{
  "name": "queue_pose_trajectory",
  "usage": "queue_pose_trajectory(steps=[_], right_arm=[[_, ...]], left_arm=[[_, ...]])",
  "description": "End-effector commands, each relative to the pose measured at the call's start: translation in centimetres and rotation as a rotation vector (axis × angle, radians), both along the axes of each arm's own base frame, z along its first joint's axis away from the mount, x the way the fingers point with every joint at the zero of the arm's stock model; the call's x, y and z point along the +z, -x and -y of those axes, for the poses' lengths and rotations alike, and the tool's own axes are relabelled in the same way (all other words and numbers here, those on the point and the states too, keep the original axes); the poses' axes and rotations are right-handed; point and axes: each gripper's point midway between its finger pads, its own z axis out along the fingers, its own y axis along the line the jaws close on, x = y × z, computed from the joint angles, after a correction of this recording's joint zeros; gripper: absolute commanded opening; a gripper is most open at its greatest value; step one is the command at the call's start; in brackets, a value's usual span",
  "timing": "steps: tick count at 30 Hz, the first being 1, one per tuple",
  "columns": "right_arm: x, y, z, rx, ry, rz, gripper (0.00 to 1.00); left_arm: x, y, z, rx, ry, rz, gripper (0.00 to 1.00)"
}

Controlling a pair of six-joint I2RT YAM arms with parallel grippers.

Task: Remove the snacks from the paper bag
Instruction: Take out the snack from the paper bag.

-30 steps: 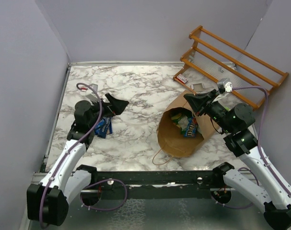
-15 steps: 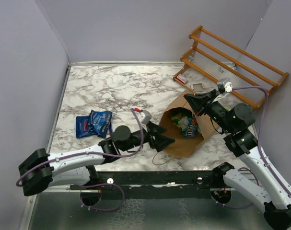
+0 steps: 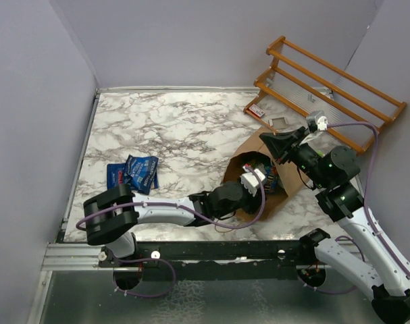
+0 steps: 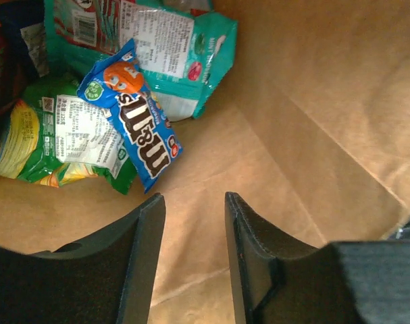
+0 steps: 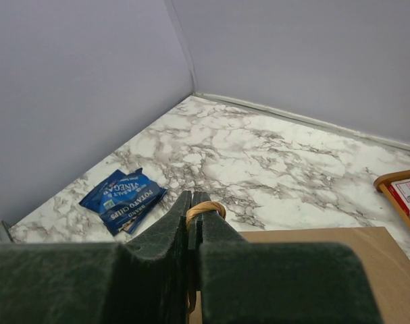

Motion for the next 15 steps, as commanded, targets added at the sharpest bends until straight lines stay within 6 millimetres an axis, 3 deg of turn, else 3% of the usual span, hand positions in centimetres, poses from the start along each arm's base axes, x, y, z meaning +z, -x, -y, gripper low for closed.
queue_pose_trajectory(steps=[1, 5, 7, 15], right_arm=[[1.1, 0.1, 0.8, -0.037, -0.005, 0.028, 0.02], [1.1, 0.2, 0.7, -0.029, -0.008, 0.028, 0.02], [1.2, 0.3, 0.6, -0.024, -0.008, 0.029, 0.02], [1.6, 0.4, 0.7, -0.023, -0.009, 0.038, 0.02]], left_arm=[[0.1, -1.7, 1.0, 0.042, -0.027, 0.084, 0.42], [-1.1, -1.9, 1.9, 0.028, -0.044, 0.073, 0.41], [-2.7, -2.2, 2.3, 0.03, -0.084, 0.064, 0.41], [-4.6, -5.2, 3.5, 0.052, -0.118, 0.013, 0.39]])
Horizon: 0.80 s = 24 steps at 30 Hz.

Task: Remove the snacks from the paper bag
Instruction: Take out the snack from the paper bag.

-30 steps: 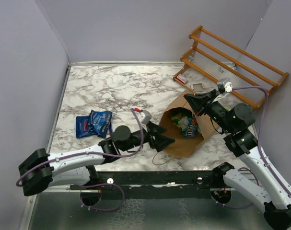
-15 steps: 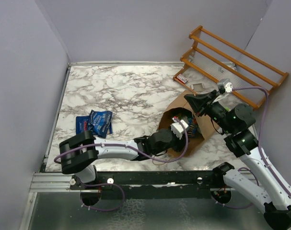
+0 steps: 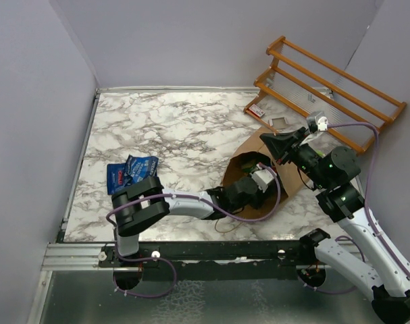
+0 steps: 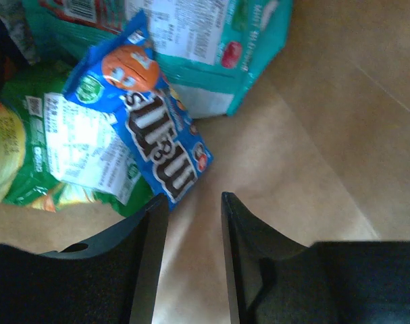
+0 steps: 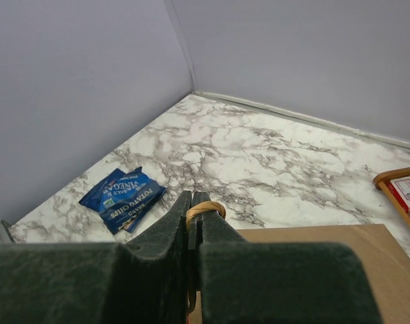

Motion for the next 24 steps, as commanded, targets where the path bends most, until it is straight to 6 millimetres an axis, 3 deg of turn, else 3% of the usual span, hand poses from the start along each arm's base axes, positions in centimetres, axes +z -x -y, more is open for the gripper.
queue_pose_trajectory(steps=[1, 7, 12, 15, 20, 24], right_arm=[[1.8, 0.3, 0.5, -0.019, -0.012, 0.043, 0.02], [1.6, 0.3, 0.5, -0.019, -0.013, 0.036, 0.02], [1.6, 0.0, 0.3, -0.016, -0.003, 0.036, 0.02], [1.8, 0.1, 0.2, -0.007, -0.004, 0.035, 0.02], [1.5, 0.1, 0.2, -0.008, -0.006, 0.027, 0.02], [1.5, 0.3, 0.4, -0.012, -0.007, 0.027, 0.02]], left_arm=[[0.8, -2.3, 1.1, 0.019, 0.023, 0.002, 0.39], [0.8, -4.5, 2.0, 0.069, 0.006, 0.035, 0.64], [0.9, -6.2, 2.9, 0.101, 0.01, 0.054, 0.72], [0.0, -7.1, 3.0, 0.12, -0.005, 0.064, 0.75], [-3.4, -7.7, 3.0, 0.12, -0.033, 0.028, 0.75], [-4.4, -8.2, 2.9, 0.12, -0.069, 0.021, 0.63]])
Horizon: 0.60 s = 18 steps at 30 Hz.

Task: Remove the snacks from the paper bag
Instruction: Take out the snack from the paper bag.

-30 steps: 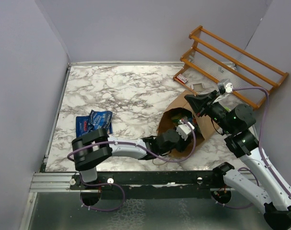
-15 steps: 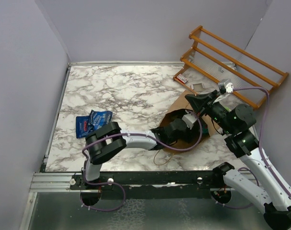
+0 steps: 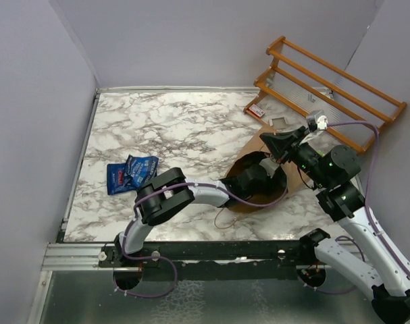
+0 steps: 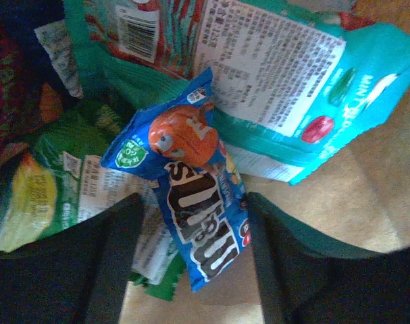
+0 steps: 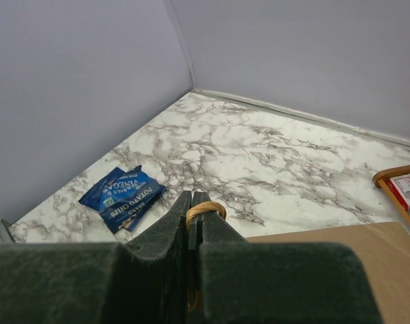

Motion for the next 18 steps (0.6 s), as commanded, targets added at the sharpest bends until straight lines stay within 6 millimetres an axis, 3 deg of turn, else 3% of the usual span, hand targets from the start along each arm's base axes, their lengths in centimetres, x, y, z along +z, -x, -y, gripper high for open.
queue_pose_trajectory(steps=[1, 11, 18], right_arm=[[1.4, 0.4, 0.5, -0.015, -0.009, 0.035, 0.02], [1.3, 0.2, 0.6, -0.026, -0.003, 0.036, 0.02], [1.4, 0.1, 0.7, -0.034, 0.003, 0.041, 0.02]], left_arm=[[-1.6, -0.9, -0.3, 0.015, -0.059, -0.017, 0.57], [4.1, 0.6, -1.8, -0.012, 0.018, -0.012, 0.0], [5.8, 2.5, -3.9, -0.037, 0.051, -0.045, 0.0]])
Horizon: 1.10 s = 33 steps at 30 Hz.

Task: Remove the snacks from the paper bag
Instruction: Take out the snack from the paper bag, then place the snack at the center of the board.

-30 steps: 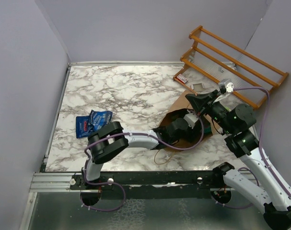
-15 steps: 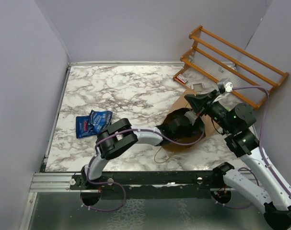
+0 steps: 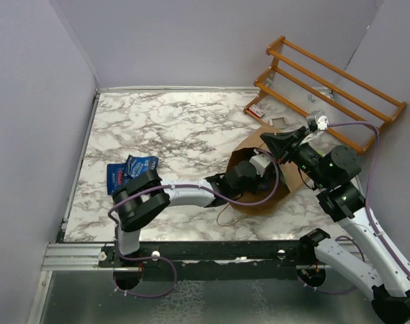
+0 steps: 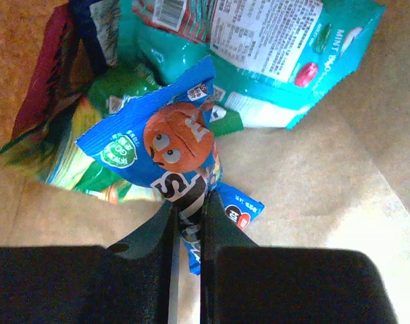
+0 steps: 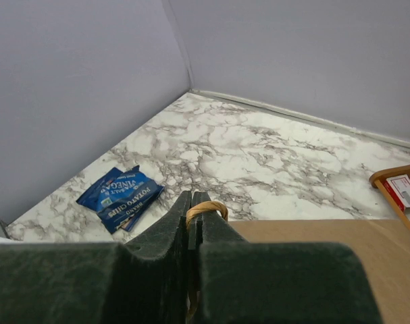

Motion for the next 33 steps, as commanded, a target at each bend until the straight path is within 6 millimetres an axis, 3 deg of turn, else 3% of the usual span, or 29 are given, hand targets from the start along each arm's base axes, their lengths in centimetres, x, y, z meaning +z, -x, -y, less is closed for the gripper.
queue_pose_trajectory(steps=[1, 9, 15, 17, 20, 24, 28, 31, 33], right_arm=[[1.5, 0.1, 0.7, -0.035, -0.003, 0.041, 0.02], [1.2, -0.2, 0.7, -0.039, 0.004, 0.039, 0.02], [1.2, -0.2, 0.5, -0.031, 0.003, 0.04, 0.02], [1.3, -0.2, 0.5, -0.03, 0.004, 0.042, 0.02], [1.5, -0.3, 0.4, -0.028, 0.003, 0.047, 0.02], [1.4, -0.4, 0.1, -0.017, 0.002, 0.046, 0.02], [1.7, -0.4, 0.1, -0.016, 0.001, 0.046, 0.02], [1.8, -0.3, 0.1, -0.015, -0.01, 0.053, 0.02], [1.8, -0.3, 0.1, -0.014, -0.012, 0.049, 0.02]], left_arm=[[3.3, 1.7, -1.1, -0.035, 0.076, -0.022, 0.0], [6.1, 5.7, -4.2, -0.173, 0.108, -0.028, 0.0], [7.6, 9.3, -7.5, -0.295, 0.119, -0.024, 0.0], [9.0, 10.0, -8.9, -0.304, 0.126, 0.003, 0.0], [11.3, 9.5, -11.5, -0.255, 0.085, 0.078, 0.0], [16.1, 7.8, -15.7, -0.127, 0.066, 0.251, 0.0], [20.0, 4.7, -21.4, 0.176, 0.107, 0.381, 0.0], [20.8, 3.1, -25.8, 0.413, 0.159, 0.431, 0.0], [19.9, 2.2, -28.6, 0.567, 0.178, 0.446, 0.0]])
